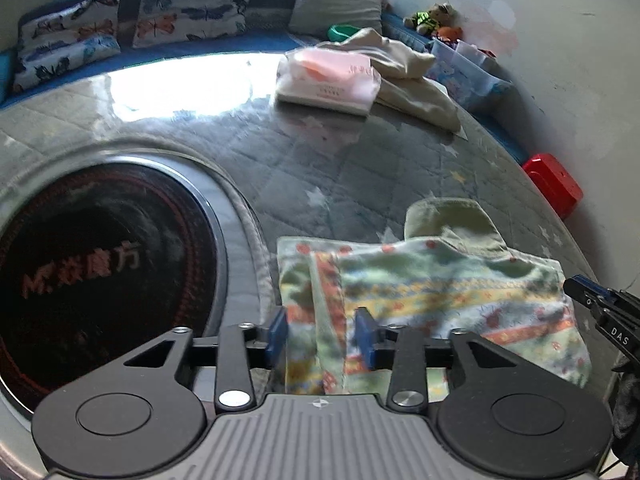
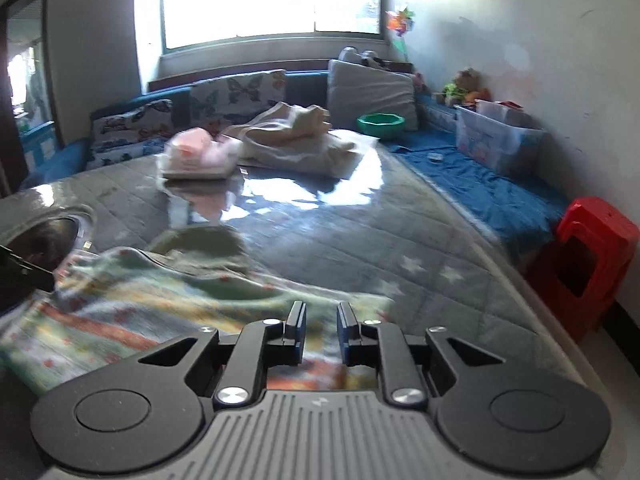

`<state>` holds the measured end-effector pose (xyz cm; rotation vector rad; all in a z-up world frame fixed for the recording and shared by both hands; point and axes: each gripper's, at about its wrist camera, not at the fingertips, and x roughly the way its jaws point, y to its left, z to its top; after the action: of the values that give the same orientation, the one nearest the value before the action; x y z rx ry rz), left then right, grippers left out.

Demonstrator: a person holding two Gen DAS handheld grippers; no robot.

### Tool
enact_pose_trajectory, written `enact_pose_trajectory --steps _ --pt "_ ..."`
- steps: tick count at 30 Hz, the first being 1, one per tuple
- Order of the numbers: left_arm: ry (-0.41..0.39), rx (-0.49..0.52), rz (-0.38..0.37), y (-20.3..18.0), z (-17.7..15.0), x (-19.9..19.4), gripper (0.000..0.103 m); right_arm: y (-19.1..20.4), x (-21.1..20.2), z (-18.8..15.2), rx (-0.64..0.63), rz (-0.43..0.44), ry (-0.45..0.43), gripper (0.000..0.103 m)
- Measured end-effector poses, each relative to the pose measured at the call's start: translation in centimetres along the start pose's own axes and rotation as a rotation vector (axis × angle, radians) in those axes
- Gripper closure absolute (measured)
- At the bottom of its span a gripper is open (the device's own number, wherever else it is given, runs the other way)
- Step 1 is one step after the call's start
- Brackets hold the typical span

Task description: Fold clothes

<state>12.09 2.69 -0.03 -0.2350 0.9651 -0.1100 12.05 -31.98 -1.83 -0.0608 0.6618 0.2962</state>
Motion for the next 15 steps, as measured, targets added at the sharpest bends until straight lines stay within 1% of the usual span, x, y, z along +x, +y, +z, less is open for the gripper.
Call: enact_pose_trajectory --steps 3,6,7,11,15 --pt "-0.017 0.006 -0.014 -0.5 0.4 -0.4 0.069 1.0 1.2 0.6 -0.007 0.048 0.022 0.085" --pt "-0.029 0.033 -0.054 -1.9 0.8 -0.6 0.069 1.9 2.3 0.9 -0.023 0.065 0.035 0.08" --pt "-0.029 0.044 -0.069 -2.5 0.9 -0.4 0.069 2.1 2.6 0.9 -0.025 0.07 0.04 0.08" --pt "-0.014 0.065 -0.086 -4.2 1.4 1.0 0.069 2.6 3.7 1.0 -0.03 0.084 0.058 0.079" --pt "0.008 0.051 -0.094 -4.6 1.9 2.8 0.07 2.8 4.5 1.0 -0.041 0.088 0.071 0.076"
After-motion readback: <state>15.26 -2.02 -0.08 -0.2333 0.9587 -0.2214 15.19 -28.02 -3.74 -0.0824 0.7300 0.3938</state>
